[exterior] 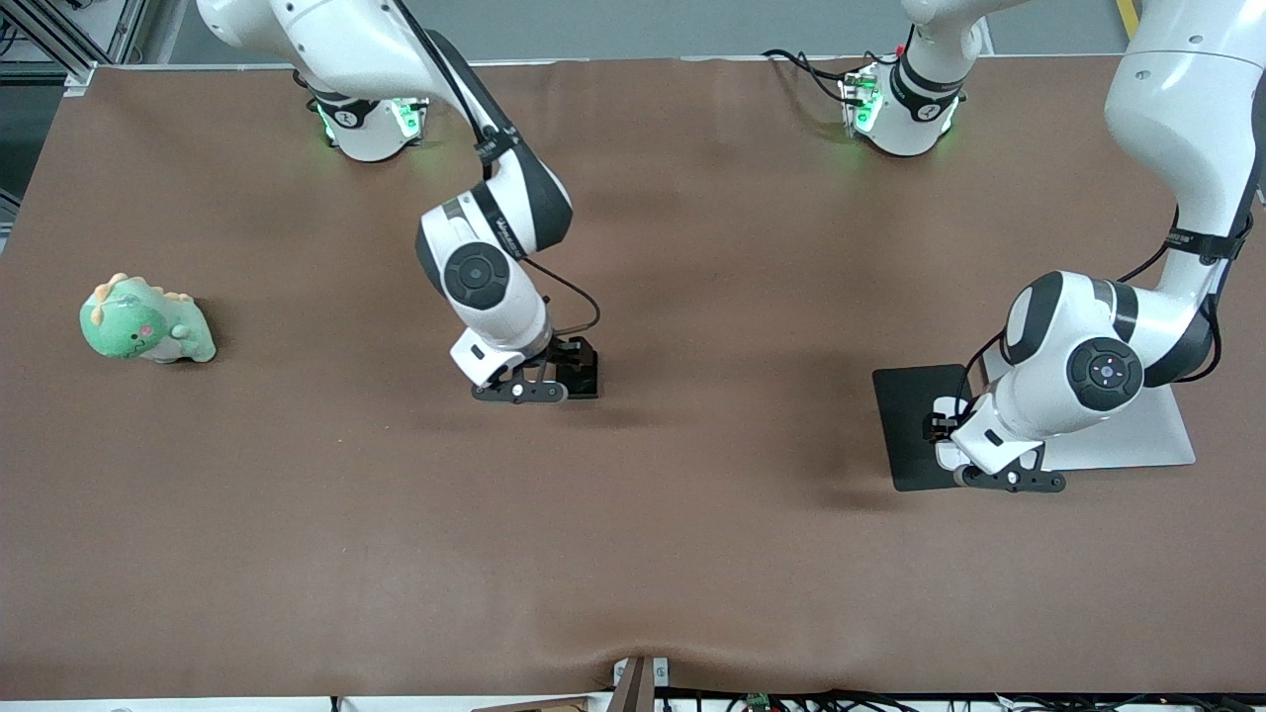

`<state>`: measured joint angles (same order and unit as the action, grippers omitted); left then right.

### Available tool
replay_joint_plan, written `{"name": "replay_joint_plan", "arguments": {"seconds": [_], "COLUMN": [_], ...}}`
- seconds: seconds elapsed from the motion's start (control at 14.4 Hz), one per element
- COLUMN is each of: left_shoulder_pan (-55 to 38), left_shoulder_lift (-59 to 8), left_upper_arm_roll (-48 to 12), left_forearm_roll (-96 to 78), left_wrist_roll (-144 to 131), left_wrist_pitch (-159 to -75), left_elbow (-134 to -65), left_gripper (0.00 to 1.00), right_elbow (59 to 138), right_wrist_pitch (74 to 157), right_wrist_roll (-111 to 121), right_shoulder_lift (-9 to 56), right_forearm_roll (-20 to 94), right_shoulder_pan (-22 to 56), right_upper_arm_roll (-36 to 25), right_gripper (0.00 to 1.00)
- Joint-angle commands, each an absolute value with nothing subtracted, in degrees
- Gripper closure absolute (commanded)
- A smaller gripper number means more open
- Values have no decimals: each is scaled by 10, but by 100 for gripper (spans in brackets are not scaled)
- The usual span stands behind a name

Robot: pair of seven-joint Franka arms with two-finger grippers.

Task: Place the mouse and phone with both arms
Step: 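Lower the mouse onto the pad while the right gripper grasps the phone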

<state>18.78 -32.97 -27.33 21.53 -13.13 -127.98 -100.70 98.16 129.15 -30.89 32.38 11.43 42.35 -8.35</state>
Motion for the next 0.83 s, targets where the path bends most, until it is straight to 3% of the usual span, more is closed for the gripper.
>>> {"name": "replay_joint_plan", "arguments": {"seconds": [0.0,0.42,0.76], "left_shoulder_pan": [208,207,207], "left_shoulder_lift": [-338,-366,-383], "left_upper_arm_roll": [-282,-280,-277], "left_forearm_roll": [238,241,284], "left_wrist_roll": [-146,-182,-221], "left_wrist_pitch": [-1332,-1351,-1359], "left_elbow": [-1039,-1042,-1042], "left_gripper": [50,49,49], "right_elbow": [974,973,974], "right_wrist_pitch": [1314,1383,1384], "right_wrist_roll": [-319,-329,-318], "right_shoulder_lift": [350,395,404], "right_forearm_roll": [125,148,138], "right_shoulder_pan": [434,455,461], "right_upper_arm_roll": [-90,-89,-90], "right_gripper": [0,0,0]}}
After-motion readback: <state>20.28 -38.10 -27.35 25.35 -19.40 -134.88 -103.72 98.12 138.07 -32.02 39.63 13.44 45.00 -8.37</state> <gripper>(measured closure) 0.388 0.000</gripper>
